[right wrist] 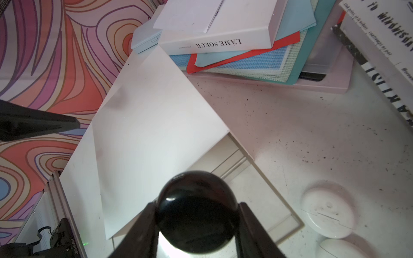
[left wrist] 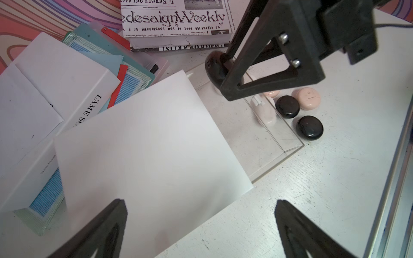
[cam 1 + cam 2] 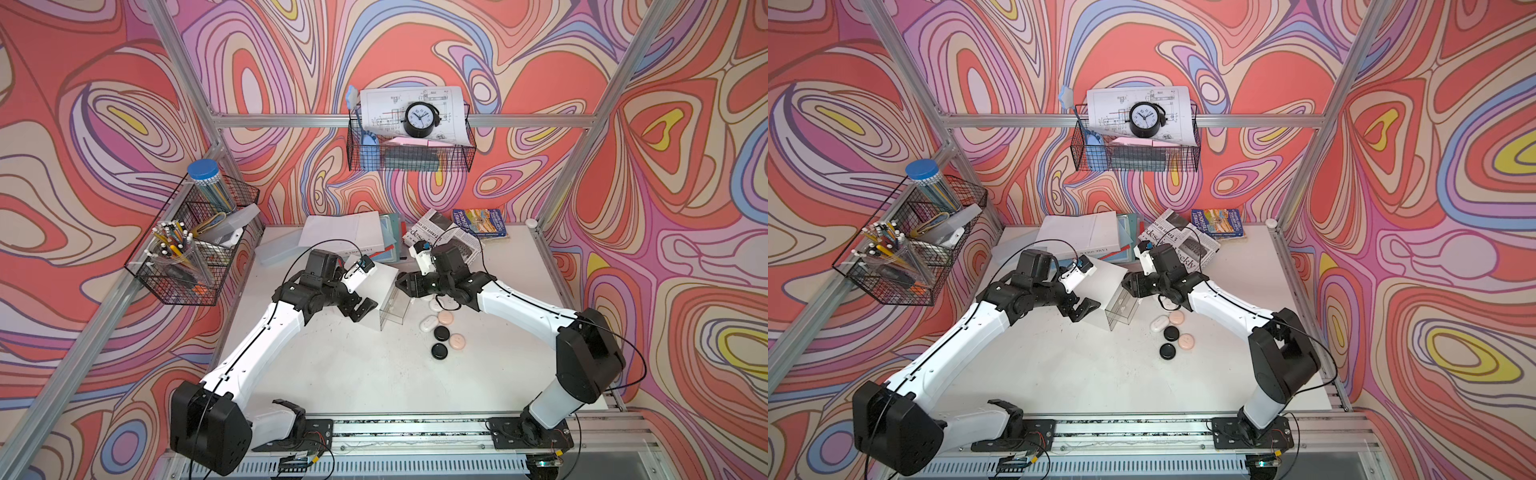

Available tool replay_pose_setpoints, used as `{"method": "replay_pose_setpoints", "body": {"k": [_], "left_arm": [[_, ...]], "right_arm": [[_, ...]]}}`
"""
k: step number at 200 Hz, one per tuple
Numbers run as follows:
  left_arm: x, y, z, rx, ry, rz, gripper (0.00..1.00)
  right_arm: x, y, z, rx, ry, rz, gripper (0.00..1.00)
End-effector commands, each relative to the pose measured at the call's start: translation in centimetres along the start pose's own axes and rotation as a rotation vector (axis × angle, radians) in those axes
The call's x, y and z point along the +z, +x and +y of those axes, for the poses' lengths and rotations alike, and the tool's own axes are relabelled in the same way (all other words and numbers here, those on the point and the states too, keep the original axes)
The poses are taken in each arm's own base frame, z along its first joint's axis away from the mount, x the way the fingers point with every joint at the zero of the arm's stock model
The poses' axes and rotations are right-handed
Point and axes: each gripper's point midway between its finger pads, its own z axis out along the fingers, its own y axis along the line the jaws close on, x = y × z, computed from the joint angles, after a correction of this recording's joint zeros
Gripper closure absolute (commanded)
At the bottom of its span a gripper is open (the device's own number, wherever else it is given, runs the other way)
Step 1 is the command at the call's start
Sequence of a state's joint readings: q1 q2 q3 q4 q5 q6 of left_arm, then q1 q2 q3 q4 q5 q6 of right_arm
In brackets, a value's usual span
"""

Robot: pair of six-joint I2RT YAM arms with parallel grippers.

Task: Put the bluetooth earphones in the drawer according to color
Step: Place the bluetooth earphone in the drawer.

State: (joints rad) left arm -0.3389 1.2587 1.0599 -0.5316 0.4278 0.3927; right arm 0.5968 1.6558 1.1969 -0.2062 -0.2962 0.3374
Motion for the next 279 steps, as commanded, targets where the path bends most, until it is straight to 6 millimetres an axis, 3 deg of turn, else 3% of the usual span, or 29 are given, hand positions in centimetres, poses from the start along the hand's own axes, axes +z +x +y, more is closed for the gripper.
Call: {"method": "replay_pose_setpoints", "body": {"k": [1,38,95,150,185,210,244,279], "left_arm": [[0.0,-0.3,-0.1,-0.007,0.011,-0.011,0.01],[-0.1,-0.6,-0.1,-0.011,0.01,-0.025,0.01],[-0.3,-0.9,-0.1,-0.01,0.01,-0.039,0.01],[-0.3,-1.7,-1.0,0.018,0.01,-0.068,0.02],[0.3,-1.7,-2.9,0.078,0.033,-0.053,0.01],[0.6,-1.7,-4.1,0.099,0.059,-0.037,0.02],[1.4,-1.6,-6.5,0.135,0.127,-0.012,0.02],[1.7,-1.2,-7.4,0.16,0.15,0.008,0.01]], "right_arm": [[0.1,0.1,0.3,0.003,-0.01,-0.006,0.4],[0.0,-0.1,0.2,0.0,0.002,-0.013,0.23],[-0.9,-0.8,-0.3,-0.009,0.051,-0.051,0.18],[-5.0,-1.5,-2.2,-0.079,0.235,-0.071,0.15],[-8.5,0.3,-3.9,-0.126,0.38,0.017,0.13],[-9.8,2.6,-4.7,-0.115,0.422,0.094,0.12],[-10.5,6.2,-5.9,-0.075,0.461,0.204,0.12],[-9.4,9.9,-6.6,-0.051,0.44,0.315,0.12]]}}
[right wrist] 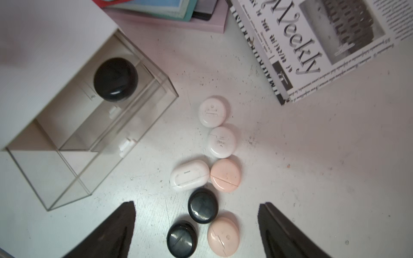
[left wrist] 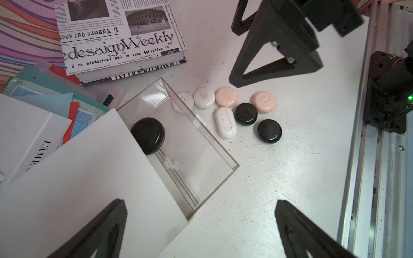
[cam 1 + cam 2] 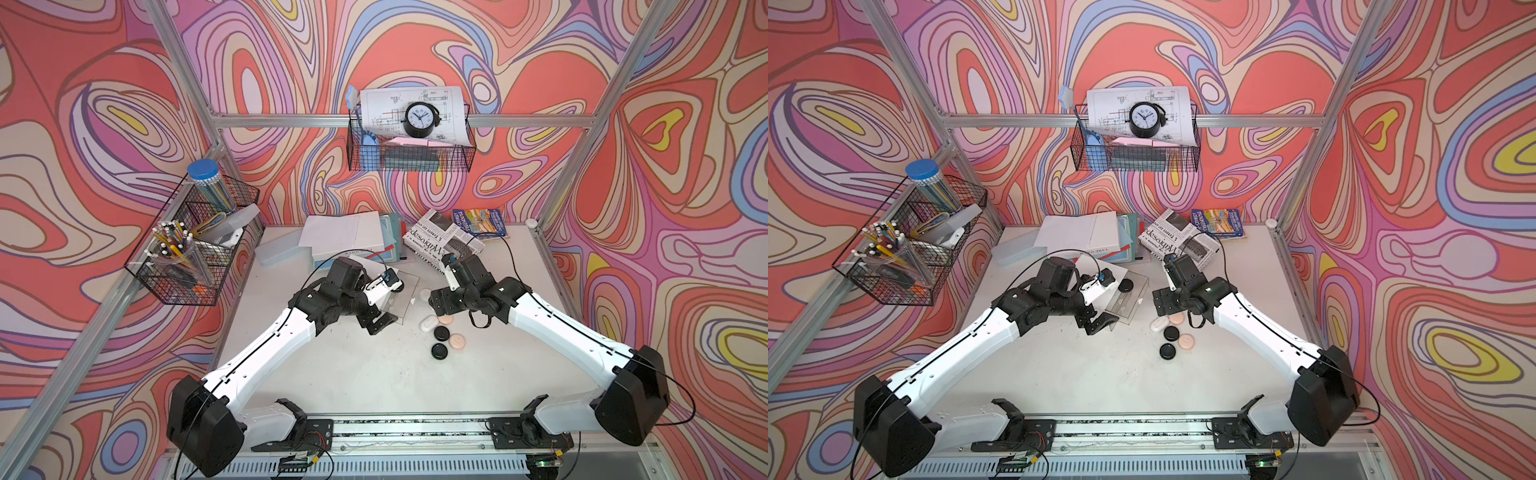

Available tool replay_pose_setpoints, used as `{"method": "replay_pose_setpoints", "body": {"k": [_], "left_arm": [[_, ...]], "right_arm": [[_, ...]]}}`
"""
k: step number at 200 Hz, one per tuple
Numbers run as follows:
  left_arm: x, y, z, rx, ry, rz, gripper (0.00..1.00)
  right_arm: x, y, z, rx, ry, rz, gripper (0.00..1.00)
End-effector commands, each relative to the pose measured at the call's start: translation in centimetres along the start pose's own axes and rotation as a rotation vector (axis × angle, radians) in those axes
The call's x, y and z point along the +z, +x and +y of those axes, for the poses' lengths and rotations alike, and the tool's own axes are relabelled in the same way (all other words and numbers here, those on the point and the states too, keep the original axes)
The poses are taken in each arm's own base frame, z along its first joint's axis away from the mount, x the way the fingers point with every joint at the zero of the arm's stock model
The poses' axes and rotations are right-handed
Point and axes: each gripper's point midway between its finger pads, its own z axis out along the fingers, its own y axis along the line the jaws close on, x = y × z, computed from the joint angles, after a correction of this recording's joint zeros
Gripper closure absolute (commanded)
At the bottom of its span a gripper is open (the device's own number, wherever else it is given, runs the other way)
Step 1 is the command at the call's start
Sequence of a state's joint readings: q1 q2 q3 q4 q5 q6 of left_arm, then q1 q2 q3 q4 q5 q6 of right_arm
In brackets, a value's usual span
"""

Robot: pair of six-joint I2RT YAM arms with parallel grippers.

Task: Put the bluetooth earphones in the drawer according to color
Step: Place the bluetooth earphone in the drawer, then pick up the Bluetooth earphone from the center of the board.

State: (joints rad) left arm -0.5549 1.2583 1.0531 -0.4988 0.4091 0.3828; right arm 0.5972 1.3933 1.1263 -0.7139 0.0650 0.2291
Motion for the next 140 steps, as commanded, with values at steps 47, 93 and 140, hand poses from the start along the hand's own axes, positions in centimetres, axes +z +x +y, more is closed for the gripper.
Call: {"method": "replay_pose_setpoints", "body": {"k": [47,93,140], "left_arm": [[-0.1,0.9,-1.9,0.077,0.038,0.019,0.02],[0.7,2.5,-3.4,0.12,0.088,0.065,0.02],[1.5,2.8,-3.5,0.1,0.106,0.095,0.02]], "right_arm": [[3.7,6.0,0.0,0.062,-0.003,0.193,0.13],[5.1,7.5,-0.3,0.062,0.012,0.244,0.15],[6.9,8.3,-0.1,0.036,0.017,0.32,0.19]]}}
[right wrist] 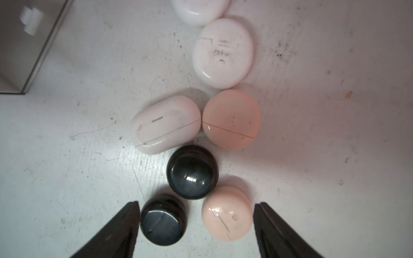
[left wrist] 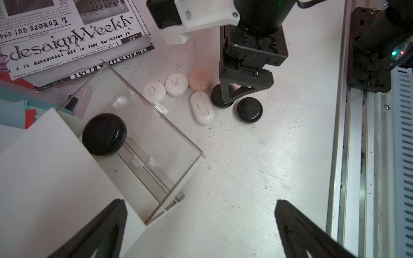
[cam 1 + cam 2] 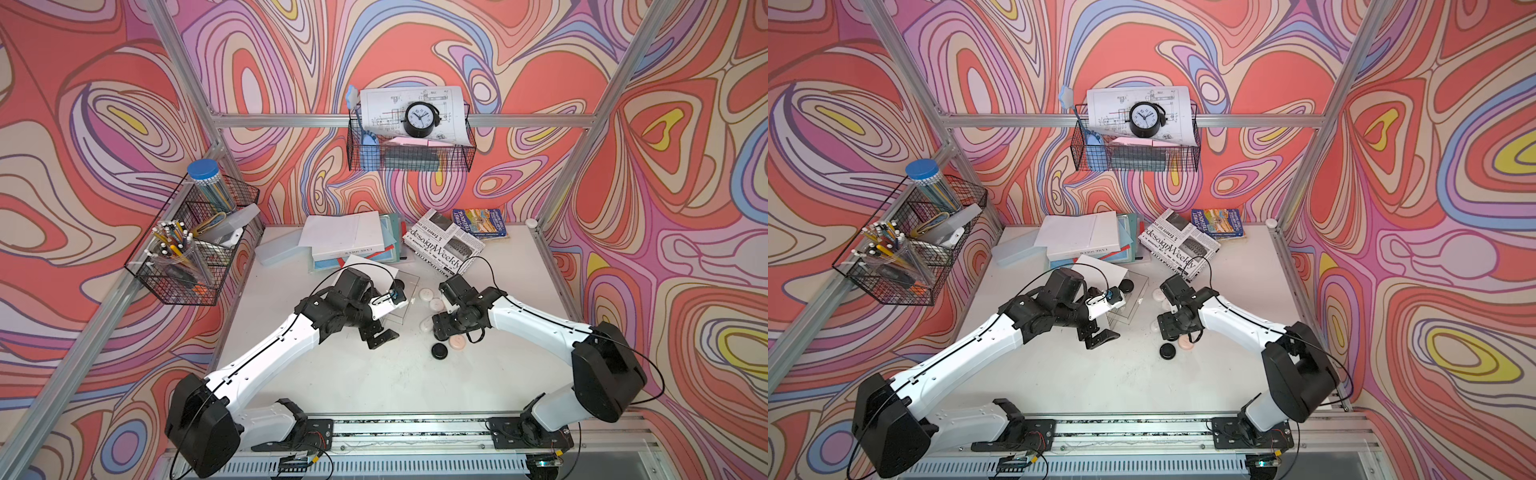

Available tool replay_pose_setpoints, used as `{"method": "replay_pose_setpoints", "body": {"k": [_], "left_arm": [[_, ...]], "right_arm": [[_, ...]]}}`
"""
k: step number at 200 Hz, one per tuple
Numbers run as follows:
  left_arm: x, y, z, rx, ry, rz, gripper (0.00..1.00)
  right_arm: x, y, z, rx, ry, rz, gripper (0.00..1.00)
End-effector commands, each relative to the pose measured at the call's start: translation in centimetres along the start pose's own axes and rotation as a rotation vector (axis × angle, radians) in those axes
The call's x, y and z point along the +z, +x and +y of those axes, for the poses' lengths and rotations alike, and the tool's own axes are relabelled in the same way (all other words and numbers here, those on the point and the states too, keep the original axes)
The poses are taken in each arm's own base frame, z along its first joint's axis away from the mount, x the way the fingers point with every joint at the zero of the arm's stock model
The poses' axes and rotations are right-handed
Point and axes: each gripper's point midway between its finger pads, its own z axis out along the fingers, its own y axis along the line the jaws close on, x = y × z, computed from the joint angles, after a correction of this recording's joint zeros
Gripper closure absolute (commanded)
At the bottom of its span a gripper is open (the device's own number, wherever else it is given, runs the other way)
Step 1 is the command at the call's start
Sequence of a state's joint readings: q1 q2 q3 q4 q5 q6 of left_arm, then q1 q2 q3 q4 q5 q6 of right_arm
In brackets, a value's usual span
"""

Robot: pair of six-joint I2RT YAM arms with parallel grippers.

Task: Put the bluetooth earphones in the drawer according to color
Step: Pick up the Bluetooth earphone from the center of the board.

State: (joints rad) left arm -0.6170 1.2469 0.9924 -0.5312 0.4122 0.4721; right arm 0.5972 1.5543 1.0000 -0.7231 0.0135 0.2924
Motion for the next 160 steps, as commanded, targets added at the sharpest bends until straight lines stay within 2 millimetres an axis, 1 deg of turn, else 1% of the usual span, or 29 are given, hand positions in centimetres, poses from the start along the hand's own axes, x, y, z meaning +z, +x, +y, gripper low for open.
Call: {"method": "replay_pose_setpoints", "body": {"k": [1,36,72,92,115,160], "left_arm": [[0.4,0.5,-0.4,-0.004,0.024,0.032,0.02],[0.6,1.0,-0.2,0.018,-0.005,0.058,0.02],[0.7,0.7,-0.1,0.012,-0.001,0.05,0.01],[0.8,0.8,0.0,0.009,-0.002,0.057,0.02],[0.8,0.9,0.0,0.004,-0.006,0.06,0.02],[0.5,0.3,0.4,0.003,-0.025,0.037,0.02]], "right_arm": [[0.7,-0.4,0.6,-0.017,-0.007,0.022,0.19],[1.7,0.0,0.6,-0.023,-0.007,0.056,0.22],[2.3,-0.1,0.8,-0.04,-0.009,0.067,0.26],[3.0,-0.2,0.8,-0.042,-0.008,0.075,0.3],[3.2,-0.5,0.9,-0.042,-0.007,0.068,0.33],[4.3,0.1,0.9,-0.044,-0.008,0.109,0.41]]}}
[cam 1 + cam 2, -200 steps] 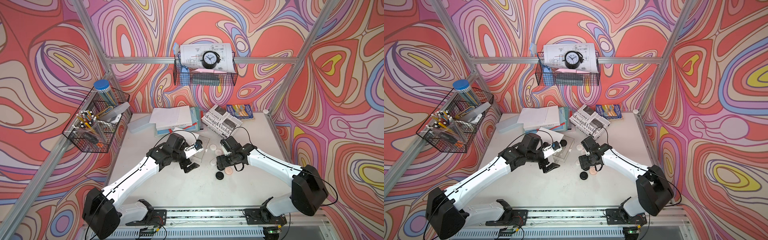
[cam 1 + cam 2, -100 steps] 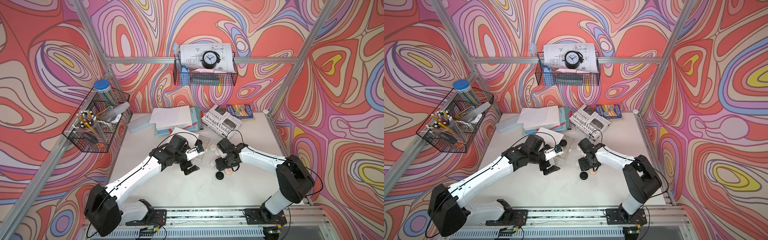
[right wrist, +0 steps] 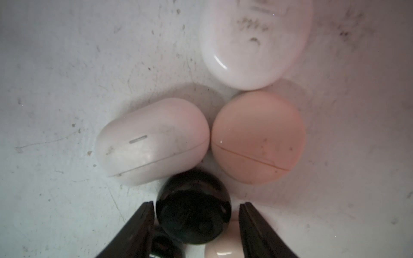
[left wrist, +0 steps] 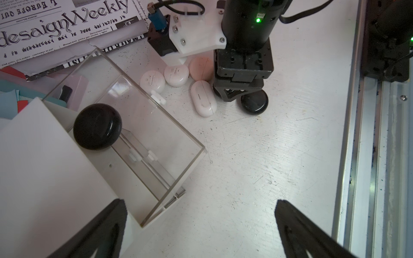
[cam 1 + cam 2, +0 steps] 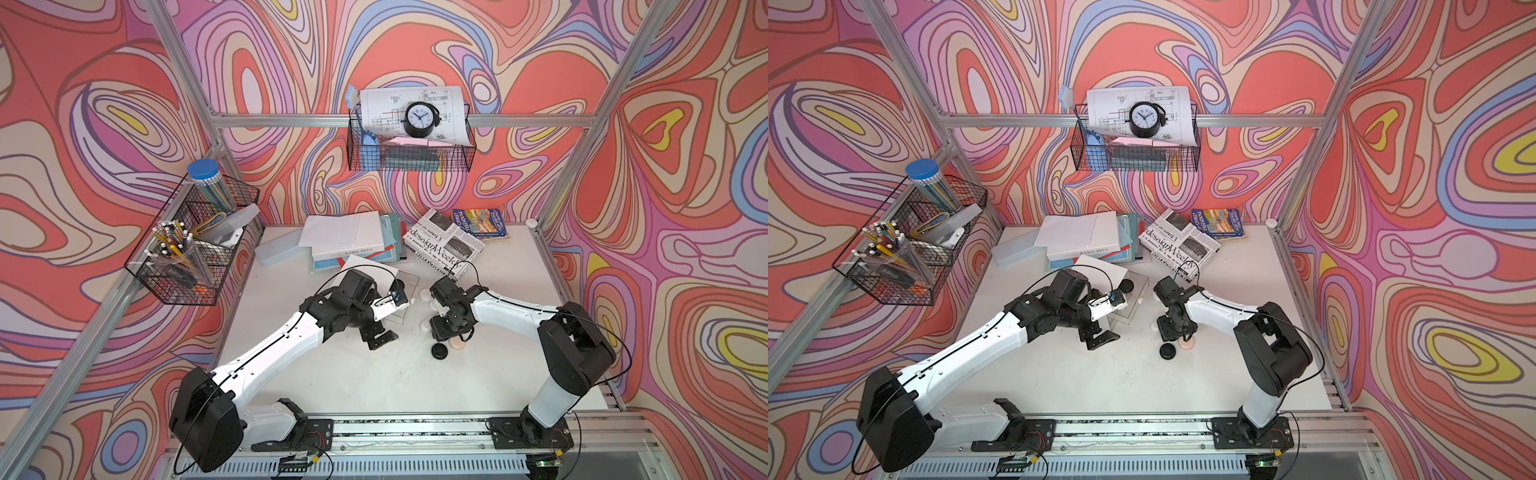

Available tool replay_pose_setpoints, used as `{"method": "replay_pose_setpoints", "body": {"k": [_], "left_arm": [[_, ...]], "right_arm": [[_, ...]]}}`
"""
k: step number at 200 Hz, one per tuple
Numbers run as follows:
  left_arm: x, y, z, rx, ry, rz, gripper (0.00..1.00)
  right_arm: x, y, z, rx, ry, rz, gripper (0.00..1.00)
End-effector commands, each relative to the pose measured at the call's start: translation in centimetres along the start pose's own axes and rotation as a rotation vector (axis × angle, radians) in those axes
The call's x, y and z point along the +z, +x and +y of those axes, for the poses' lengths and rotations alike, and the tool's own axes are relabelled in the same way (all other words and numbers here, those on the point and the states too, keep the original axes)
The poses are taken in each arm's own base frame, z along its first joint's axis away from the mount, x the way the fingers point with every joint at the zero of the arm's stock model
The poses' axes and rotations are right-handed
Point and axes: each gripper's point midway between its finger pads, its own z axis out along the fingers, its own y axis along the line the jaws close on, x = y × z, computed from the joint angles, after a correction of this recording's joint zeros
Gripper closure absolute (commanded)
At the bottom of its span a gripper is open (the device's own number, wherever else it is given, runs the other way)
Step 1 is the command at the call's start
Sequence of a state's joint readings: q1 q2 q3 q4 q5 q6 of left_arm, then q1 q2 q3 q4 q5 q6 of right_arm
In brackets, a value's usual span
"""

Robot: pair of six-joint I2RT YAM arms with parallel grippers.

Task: Put the bluetooth earphones in the drawer according to color
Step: Pick up the Bluetooth earphone from the center of the board.

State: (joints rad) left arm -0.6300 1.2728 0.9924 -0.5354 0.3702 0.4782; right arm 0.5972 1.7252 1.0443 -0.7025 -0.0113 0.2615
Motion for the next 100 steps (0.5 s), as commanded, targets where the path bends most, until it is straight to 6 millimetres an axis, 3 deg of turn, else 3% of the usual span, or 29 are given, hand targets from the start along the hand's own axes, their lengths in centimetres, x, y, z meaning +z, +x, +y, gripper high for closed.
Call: {"method": "replay_pose_setpoints", "body": {"k": [1,45,100], "left_arm": [[-0.29,-0.49,0.14,-0.002,-0.011,-0.008,0.01],[-0.5,-0.83,0.23,-0.002,-0.021,-0.026,0.02],[-0.27,-0.69,0.71,-0.018,-0.037,-0.005,0.02]], "right_arm": [[0.35,-0.49,0.58,-0.014,-0.013,-0.001,0.41],[0.45,-0.74,0.67,-0.009,-0.016,-0.008,0.41],[0.7,-0.61,0.88,-0.009,-0.027,0.005,0.52]]}}
